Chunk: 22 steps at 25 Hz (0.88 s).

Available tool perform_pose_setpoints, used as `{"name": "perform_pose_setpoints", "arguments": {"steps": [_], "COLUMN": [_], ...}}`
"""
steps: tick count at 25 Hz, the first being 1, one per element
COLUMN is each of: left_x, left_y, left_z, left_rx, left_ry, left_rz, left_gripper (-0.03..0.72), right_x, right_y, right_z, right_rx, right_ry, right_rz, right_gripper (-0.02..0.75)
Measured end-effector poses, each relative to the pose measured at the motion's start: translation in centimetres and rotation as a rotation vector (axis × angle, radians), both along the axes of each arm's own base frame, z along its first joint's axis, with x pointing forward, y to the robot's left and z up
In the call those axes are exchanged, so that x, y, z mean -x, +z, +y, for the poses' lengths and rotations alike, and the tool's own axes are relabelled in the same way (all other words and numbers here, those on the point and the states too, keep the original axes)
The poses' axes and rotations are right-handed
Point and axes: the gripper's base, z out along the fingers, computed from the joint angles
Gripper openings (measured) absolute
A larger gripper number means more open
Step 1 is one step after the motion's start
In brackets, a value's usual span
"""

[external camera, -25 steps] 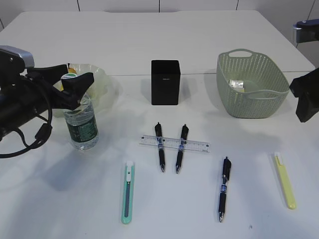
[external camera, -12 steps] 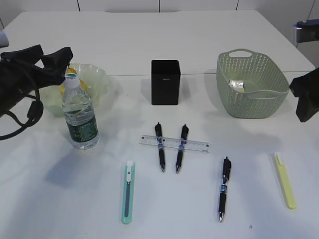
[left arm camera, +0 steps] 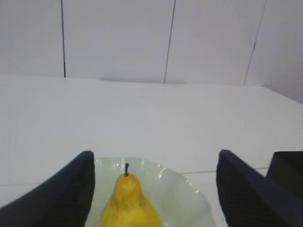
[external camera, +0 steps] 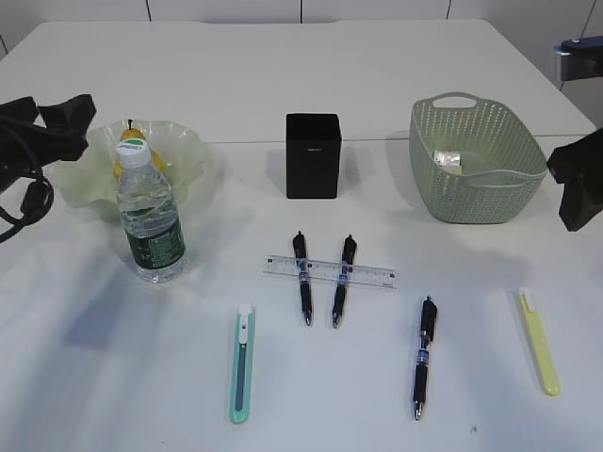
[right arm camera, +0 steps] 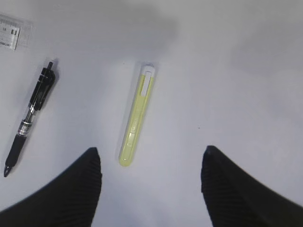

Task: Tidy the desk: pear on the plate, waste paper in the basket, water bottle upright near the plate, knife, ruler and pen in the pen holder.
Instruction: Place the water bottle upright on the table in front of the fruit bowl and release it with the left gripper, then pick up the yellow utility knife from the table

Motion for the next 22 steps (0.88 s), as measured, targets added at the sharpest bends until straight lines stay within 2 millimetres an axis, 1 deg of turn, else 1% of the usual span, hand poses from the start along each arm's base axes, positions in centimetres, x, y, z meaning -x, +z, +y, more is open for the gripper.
{"name": "perform_pose_setpoints", "arguments": {"steps": [4,8,11,13,19,22], "left_x": [0.1,0.5,1.2,1.9,4.4,5.9], "left_y": [0.0,-0.2,0.2,0.8,2.2,3.3], "left_z": [2.0,3.3,3.3,3.3,3.4,3.4], "left_rx": [0.012,0.007,-0.005,-0.020,-0.051,-0.062], "left_ry": [0.101,0.154,0.155,0.150,0.148,0.150], "left_rz": [0.105,0.227,0.325,0.390,0.602,0.697], "left_gripper": [0.569,0.569,0.569,0.569,0.569,0.569], "right_x": [0.0,0.0,0.0,0.0,0.2,0.2], "right_y": [0.0,0.0,0.0,0.0,0.0,-0.1], "right_z": [0.0,0.0,0.0,0.0,0.2,0.3], "right_rx": [0.000,0.000,0.000,0.000,-0.020,-0.037], "right_ry": [-0.002,-0.002,-0.002,-0.002,-0.010,-0.014], "right_rz": [0.000,0.000,0.000,0.000,0.018,0.027], "right_gripper": [0.491,0.491,0.491,0.491,0.491,0.491]}}
